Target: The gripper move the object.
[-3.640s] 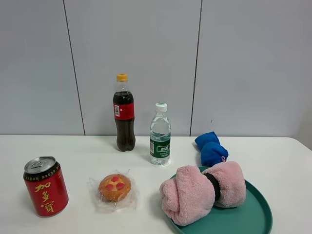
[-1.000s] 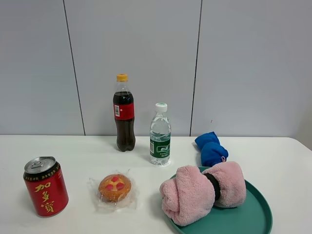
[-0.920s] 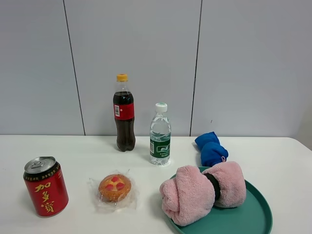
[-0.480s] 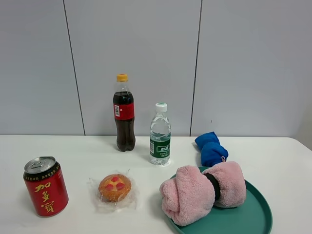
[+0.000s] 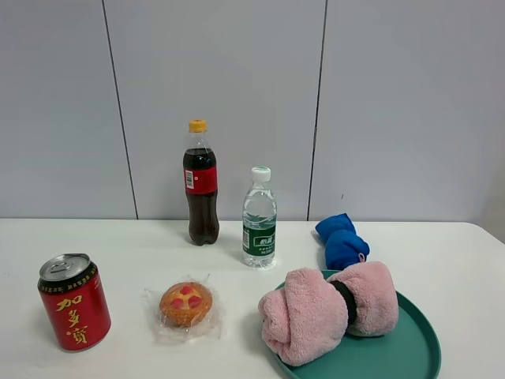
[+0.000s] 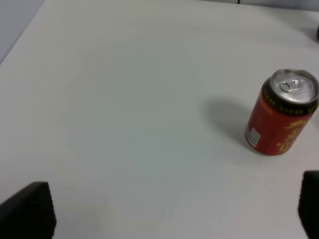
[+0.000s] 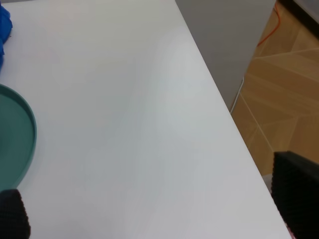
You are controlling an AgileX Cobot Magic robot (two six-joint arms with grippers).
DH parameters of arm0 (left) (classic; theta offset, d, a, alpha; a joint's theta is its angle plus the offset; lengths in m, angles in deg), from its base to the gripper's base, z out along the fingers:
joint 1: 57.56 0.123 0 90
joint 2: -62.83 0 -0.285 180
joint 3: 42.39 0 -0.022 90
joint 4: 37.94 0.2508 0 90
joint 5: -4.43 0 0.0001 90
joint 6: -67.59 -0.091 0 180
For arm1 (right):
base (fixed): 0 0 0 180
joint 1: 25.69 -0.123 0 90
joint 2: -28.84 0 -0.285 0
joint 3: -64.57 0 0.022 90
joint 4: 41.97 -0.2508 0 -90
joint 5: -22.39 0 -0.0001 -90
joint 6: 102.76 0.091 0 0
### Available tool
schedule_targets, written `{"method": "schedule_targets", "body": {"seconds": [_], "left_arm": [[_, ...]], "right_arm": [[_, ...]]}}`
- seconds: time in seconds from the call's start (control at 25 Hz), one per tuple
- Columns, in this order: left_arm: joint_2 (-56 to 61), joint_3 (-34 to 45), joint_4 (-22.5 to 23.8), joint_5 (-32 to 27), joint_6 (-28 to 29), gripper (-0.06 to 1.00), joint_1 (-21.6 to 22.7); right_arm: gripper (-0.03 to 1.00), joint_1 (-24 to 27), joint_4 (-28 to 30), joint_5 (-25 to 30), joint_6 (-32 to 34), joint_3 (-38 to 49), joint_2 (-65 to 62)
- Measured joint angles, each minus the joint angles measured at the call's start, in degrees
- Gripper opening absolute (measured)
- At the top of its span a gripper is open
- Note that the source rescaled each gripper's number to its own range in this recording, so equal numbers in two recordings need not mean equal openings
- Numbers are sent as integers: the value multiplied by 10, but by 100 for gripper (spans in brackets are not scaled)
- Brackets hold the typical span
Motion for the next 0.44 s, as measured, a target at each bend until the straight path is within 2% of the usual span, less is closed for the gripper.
{"method": "schedule_targets", "body": {"seconds": [0.44], "left_arm": [[0,0,-1,0,0,100,0]], "right_arm": [[100,0,0,0,0,0,0]]}}
